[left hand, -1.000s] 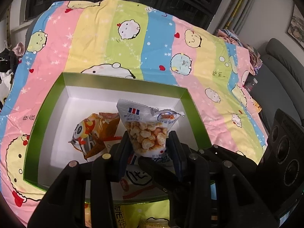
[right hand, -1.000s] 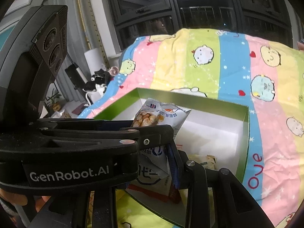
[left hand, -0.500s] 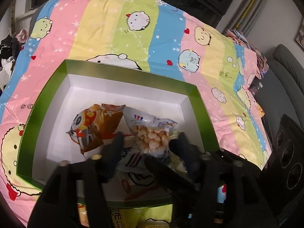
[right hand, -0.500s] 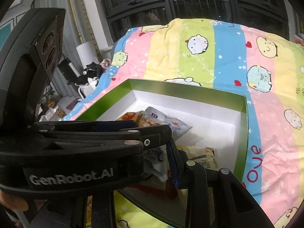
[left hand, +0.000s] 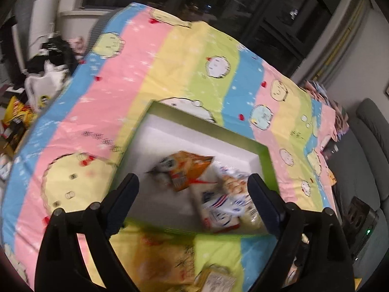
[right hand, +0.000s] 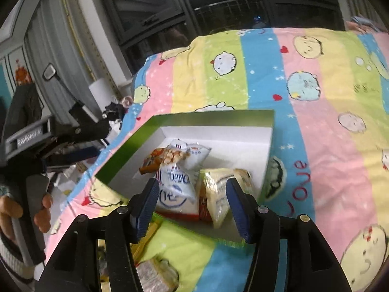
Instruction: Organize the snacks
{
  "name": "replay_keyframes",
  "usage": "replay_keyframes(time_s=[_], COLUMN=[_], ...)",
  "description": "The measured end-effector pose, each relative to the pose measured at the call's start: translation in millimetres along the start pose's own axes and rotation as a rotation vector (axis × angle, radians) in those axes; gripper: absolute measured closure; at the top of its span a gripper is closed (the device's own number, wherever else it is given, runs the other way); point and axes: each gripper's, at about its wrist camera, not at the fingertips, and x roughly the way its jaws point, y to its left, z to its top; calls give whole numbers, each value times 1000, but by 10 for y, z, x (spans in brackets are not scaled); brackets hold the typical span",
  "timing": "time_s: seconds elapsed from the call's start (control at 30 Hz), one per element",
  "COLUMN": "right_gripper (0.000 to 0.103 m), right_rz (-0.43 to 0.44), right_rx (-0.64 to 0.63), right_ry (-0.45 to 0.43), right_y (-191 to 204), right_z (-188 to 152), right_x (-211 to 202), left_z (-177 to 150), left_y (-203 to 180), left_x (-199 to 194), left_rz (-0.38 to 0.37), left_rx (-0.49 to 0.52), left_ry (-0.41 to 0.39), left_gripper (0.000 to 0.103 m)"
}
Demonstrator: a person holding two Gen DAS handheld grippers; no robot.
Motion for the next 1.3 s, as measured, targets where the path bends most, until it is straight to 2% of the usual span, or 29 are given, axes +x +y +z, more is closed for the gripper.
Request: replay_keyframes(time_s=[0.17, 0.43, 0.63, 0.8, 0.9, 1.07, 1.17, 1.3], right_gripper=[43, 42, 42, 42, 42, 42, 42, 42], right_rz=[15, 48, 95, 134, 128, 91, 109, 158], right_rx=[52, 42, -50, -108, -104, -49, 37, 21], right_ry=[-13, 9, 75, 144, 171, 166, 171, 196], right_y=[-9, 142, 450, 670, 686, 497, 244, 160], right_z=[-268, -531, -798, -1026, -1115, -1141, -1057, -862], right_x=[-215, -551, -670, -658, -621, -635, -568, -310], left_z=[-350, -973, -1246, -1417, -1551, -1766, -1854, -1884], left_y=[246, 525, 640, 588, 478, 310, 208, 119], left_x=[-296, -481, -583, -659, -665, -625, -556, -458], left_rz=[41, 58, 32, 14, -27, -98, -139, -151], left_rx=[-26, -72, -135, -122, -105, -119, -140, -166], left_ry=[-16, 92, 131, 161, 194, 243, 278, 298], left_gripper=[12, 12, 12, 12, 12, 12, 13, 17])
